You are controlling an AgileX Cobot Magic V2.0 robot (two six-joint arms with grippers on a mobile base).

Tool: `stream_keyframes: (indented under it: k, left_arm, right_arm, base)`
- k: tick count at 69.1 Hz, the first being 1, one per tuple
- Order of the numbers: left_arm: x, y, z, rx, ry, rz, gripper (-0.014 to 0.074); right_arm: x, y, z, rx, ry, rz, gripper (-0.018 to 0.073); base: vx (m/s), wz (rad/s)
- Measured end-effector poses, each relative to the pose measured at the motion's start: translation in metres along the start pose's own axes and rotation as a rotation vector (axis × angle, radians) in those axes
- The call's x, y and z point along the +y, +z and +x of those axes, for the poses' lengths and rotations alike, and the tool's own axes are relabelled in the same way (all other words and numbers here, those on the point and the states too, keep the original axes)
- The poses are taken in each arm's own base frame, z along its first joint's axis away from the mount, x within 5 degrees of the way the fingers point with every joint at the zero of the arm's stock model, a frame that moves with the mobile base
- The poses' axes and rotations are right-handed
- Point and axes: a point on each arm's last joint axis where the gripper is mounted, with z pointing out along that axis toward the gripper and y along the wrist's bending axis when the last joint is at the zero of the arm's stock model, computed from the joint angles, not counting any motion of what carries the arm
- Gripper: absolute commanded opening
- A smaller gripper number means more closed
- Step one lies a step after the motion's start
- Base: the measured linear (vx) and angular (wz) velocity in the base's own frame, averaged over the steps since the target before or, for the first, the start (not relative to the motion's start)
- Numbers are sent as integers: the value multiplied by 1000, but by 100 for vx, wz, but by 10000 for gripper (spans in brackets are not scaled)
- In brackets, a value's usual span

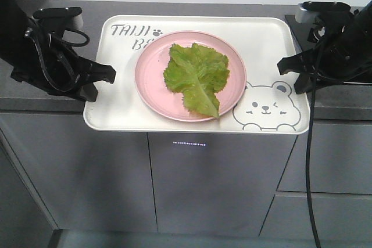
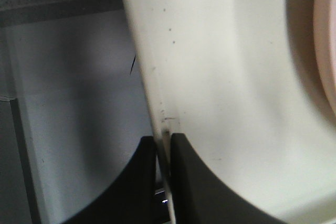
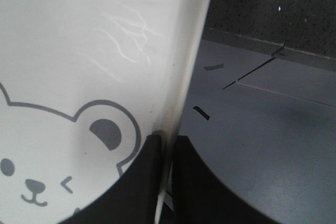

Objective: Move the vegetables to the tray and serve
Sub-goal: 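Drive the base toward another counter carrying the tray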

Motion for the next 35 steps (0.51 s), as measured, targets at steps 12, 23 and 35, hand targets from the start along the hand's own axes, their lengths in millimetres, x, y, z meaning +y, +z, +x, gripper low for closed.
stream_keyframes:
  k: [12,23,35]
  left_arm:
    - [0,0,0,0,0,0,-6]
    - [0,0,0,0,0,0,-6]
    - [0,0,0,0,0,0,-6]
  right_arm:
    - [0,0,0,0,0,0,-6]
    - [0,0,0,0,0,0,-6]
    - [0,0,0,0,0,0,-6]
  base:
    - [13,3]
    - [13,1]
    - [12,-1]
